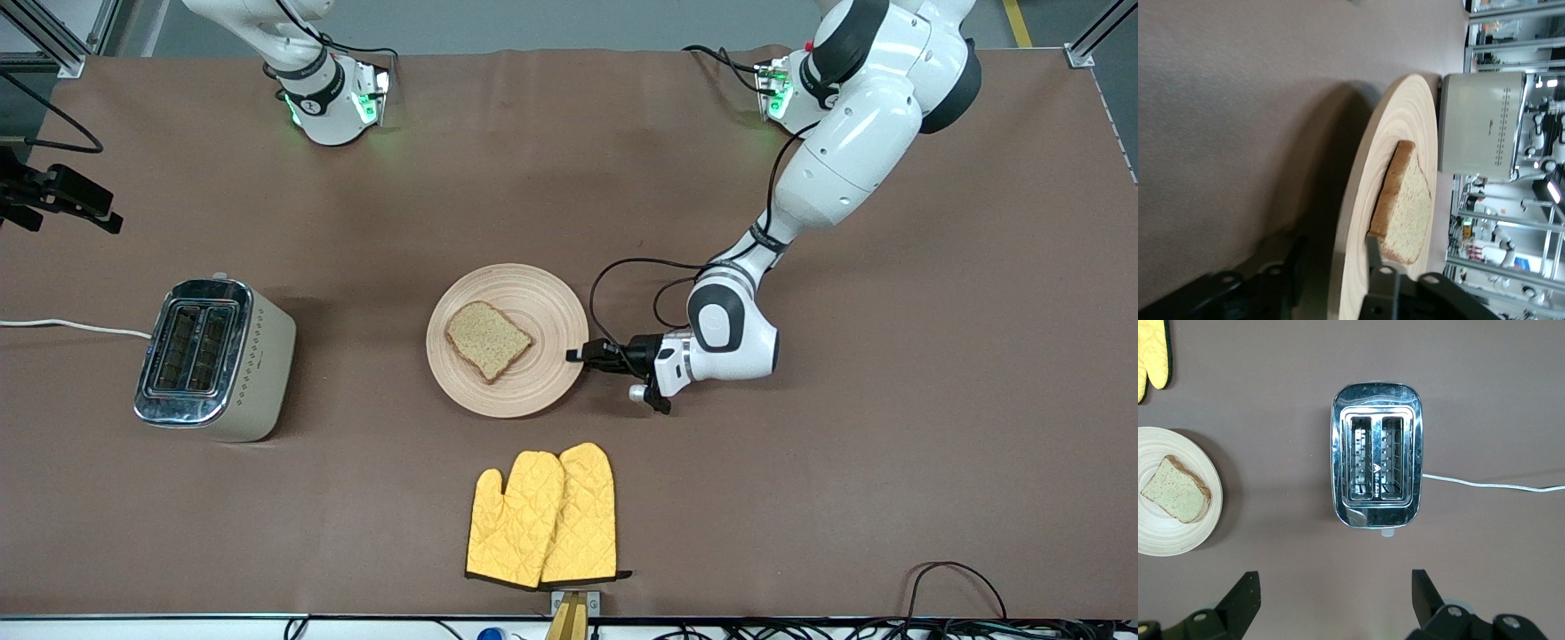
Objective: Move plate and put bread in toaster
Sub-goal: 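Slide the plate with the left gripper toward the table middle, then release the plate and withdraw the left gripper while the right gripper reaches the bread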
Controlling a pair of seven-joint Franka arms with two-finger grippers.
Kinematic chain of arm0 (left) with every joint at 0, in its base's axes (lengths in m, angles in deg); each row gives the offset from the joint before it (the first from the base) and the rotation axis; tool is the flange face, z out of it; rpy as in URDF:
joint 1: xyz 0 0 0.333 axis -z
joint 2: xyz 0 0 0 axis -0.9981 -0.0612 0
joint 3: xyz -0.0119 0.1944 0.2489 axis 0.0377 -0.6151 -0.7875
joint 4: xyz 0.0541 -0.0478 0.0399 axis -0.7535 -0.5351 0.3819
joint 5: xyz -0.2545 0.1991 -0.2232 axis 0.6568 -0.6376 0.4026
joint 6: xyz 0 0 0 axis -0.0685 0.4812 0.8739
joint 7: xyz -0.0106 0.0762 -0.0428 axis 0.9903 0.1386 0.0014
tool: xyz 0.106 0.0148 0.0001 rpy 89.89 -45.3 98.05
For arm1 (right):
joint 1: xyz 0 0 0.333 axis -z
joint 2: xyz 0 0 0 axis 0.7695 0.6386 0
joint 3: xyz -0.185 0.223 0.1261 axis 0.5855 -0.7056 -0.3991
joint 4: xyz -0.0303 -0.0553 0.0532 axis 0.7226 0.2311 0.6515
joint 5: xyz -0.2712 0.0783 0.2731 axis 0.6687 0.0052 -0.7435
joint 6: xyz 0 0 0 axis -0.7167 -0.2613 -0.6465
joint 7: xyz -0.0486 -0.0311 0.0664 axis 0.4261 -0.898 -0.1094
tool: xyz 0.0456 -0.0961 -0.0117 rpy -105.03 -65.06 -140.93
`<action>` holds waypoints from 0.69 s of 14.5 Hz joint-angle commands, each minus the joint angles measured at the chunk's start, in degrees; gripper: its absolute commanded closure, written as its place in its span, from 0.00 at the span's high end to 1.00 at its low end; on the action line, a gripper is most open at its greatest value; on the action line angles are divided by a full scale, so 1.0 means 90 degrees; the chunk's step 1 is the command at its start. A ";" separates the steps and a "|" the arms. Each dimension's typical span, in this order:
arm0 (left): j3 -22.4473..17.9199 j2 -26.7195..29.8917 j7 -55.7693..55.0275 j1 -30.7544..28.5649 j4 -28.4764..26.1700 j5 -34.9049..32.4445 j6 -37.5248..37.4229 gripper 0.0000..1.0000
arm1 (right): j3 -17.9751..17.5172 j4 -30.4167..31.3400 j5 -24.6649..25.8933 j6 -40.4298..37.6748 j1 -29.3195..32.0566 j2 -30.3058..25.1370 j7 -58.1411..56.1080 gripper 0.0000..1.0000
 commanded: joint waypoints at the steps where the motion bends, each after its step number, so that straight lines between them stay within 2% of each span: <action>1: -0.0089 0.0389 -0.0821 -0.0044 0.0020 -0.0256 0.0068 1.00 | -0.0062 0.0102 -0.0094 -0.0005 0.0078 -0.0139 -0.0033 1.00; 5: -0.0128 0.1004 -0.2421 -0.0688 0.0040 -0.2245 -0.0048 1.00 | -0.0072 0.0092 -0.0084 0.0024 0.0039 0.0085 -0.0198 1.00; 7: -0.0109 0.1258 -0.2649 -0.1126 0.0030 -0.3086 -0.0185 1.00 | -0.0111 0.0102 -0.0123 0.0160 -0.0233 0.0338 -0.0277 1.00; 10: -0.0128 0.1561 -0.2961 -0.1625 0.0040 -0.3790 -0.0605 1.00 | -0.0091 0.0180 -0.0756 0.0794 -0.0742 0.0884 0.0189 1.00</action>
